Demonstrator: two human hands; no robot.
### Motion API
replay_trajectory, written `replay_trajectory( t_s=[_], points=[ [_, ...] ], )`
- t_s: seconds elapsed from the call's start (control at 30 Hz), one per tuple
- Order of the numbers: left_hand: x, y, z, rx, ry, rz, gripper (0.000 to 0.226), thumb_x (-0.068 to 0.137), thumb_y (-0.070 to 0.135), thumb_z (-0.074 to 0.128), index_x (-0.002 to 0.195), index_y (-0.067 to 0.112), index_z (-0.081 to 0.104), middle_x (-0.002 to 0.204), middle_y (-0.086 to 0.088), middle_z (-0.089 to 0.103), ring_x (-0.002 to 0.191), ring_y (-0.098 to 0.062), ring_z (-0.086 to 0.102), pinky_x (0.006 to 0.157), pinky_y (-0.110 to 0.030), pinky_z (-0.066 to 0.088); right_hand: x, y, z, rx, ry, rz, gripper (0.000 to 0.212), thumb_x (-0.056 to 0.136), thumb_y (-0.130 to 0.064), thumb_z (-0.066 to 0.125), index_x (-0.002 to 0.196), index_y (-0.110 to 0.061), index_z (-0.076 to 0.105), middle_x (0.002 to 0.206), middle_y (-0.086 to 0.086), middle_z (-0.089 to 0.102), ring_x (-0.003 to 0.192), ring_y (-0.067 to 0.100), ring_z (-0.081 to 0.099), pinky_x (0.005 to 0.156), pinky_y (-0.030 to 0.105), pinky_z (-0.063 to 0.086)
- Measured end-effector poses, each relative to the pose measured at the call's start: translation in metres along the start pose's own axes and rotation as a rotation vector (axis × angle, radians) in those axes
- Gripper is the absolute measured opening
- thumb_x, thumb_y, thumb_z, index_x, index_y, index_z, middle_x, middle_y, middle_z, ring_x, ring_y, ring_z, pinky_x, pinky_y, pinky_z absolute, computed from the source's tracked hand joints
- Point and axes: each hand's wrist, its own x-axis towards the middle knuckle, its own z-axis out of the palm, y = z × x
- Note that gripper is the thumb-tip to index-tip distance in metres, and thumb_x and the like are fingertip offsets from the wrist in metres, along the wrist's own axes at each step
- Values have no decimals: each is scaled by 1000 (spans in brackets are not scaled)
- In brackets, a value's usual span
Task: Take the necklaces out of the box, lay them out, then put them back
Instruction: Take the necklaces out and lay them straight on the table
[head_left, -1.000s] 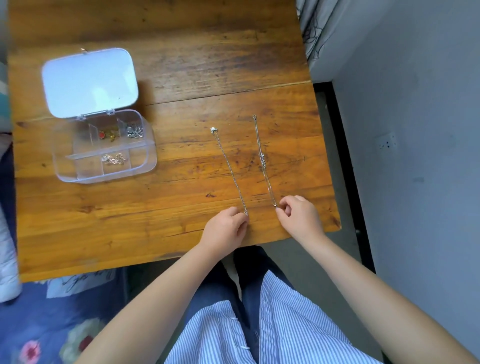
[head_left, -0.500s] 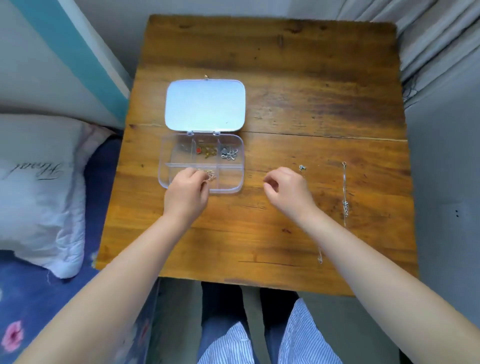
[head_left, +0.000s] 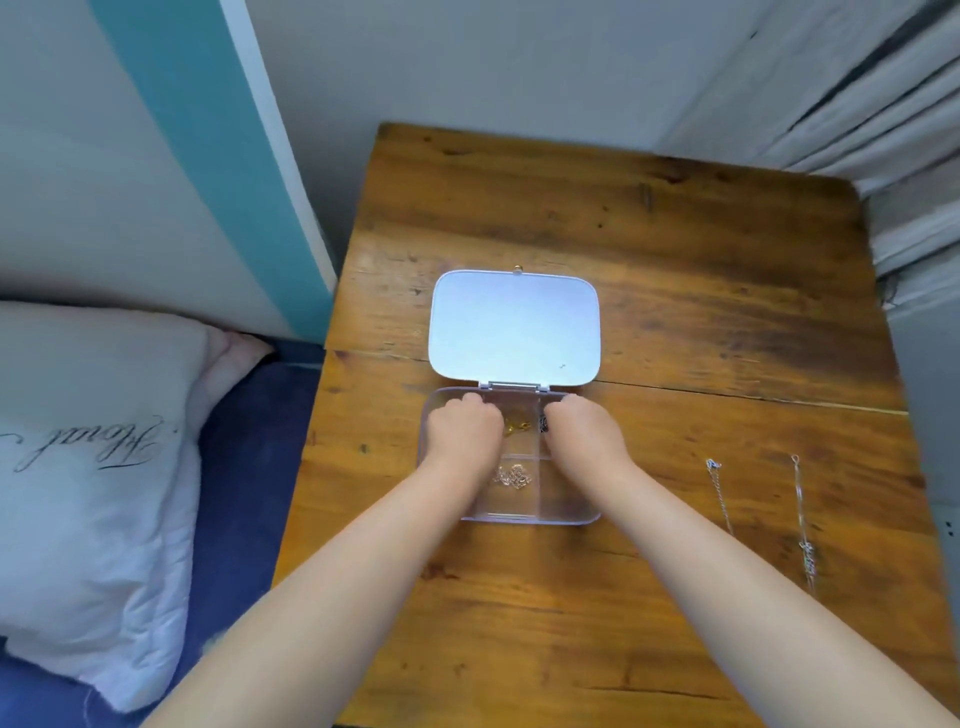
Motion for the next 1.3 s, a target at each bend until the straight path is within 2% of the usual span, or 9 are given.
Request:
replay_trajectory(
  t_s=[0.33, 0.63, 0.7, 0.77, 0.83, 0.9, 1.03, 1.13, 1.3],
  points=[
    [12, -3, 0, -71, -12, 24, 22, 95, 7, 43, 113, 4, 56, 115, -14, 65, 106, -35, 63, 77, -40, 52, -3, -5, 0, 46, -2, 7, 23, 87, 3, 41, 100, 5, 60, 109, 22, 59, 104, 36, 57, 79, 40, 48],
    [5, 3, -6, 45, -37, 79, 31, 92, -3, 39, 119, -1, 54, 124, -16, 54, 117, -32, 50, 87, -39, 49, -14, 12, -17, 169, 104, 30, 21, 86, -4, 46, 95, -1, 65, 102, 18, 64, 98, 36, 58, 78, 38, 47],
    [-2, 5, -9, 32, -43, 71, 30, 90, -4, 41, 117, -1, 54, 124, -16, 50, 116, -32, 47, 84, -37, 49, -19, 23, -29, 268, 142, 50, 24, 86, -5, 47, 98, -3, 68, 105, 15, 68, 100, 30, 60, 84, 35, 46],
    [-9, 5, -12, -14, -16, 57, 28, 89, -4, 43, 115, 0, 53, 124, -16, 46, 115, -32, 44, 76, -36, 47, -28, 34, -42, 410, 167, 82, 23, 86, -5, 50, 97, -4, 69, 95, 13, 72, 81, 13, 66, 79, 27, 47],
    [-16, 8, -18, -85, 41, 44, 24, 91, -2, 43, 113, 1, 51, 121, -16, 47, 112, -32, 47, 67, -35, 40, -40, 45, -55, 643, 178, 131, 19, 85, -2, 52, 93, -3, 70, 73, 11, 69, 46, -7, 59, 62, 14, 49],
    [-24, 14, -31, -187, 82, 42, 18, 96, 3, 40, 112, 1, 49, 116, -19, 55, 105, -35, 54, 64, -35, 33, -54, 58, -69, 896, 202, 172, 16, 85, 2, 54, 92, 1, 68, 63, 8, 64, 36, -7, 55, 52, 6, 49],
    [-39, 46, -74, -608, 180, 111, 19, 99, 11, 38, 99, 0, 54, 92, -20, 66, 87, -37, 60, 67, -35, 38, -83, 90, -107, 1158, 302, 150, 15, 86, 1, 56, 95, 1, 67, 67, 3, 65, 54, 2, 64, 63, 14, 57],
    [-38, 83, -110, -999, 186, 111, 30, 98, 7, 40, 71, 17, 50, 64, -3, 58, 56, -22, 59, 66, -35, 52, -97, 122, -138, 1221, 371, 101, 11, 86, -2, 58, 92, -3, 67, 72, 2, 67, 64, 6, 67, 68, 15, 57],
    [-17, 151, -159, -1253, 264, 92, 29, 96, 4, 44, 71, 17, 52, 64, -3, 58, 57, -15, 60, 70, -36, 56, -96, 183, -179, 1245, 457, 71, 7, 84, 0, 60, 88, 1, 65, 77, 5, 65, 72, 10, 68, 64, 12, 58]
  ],
)
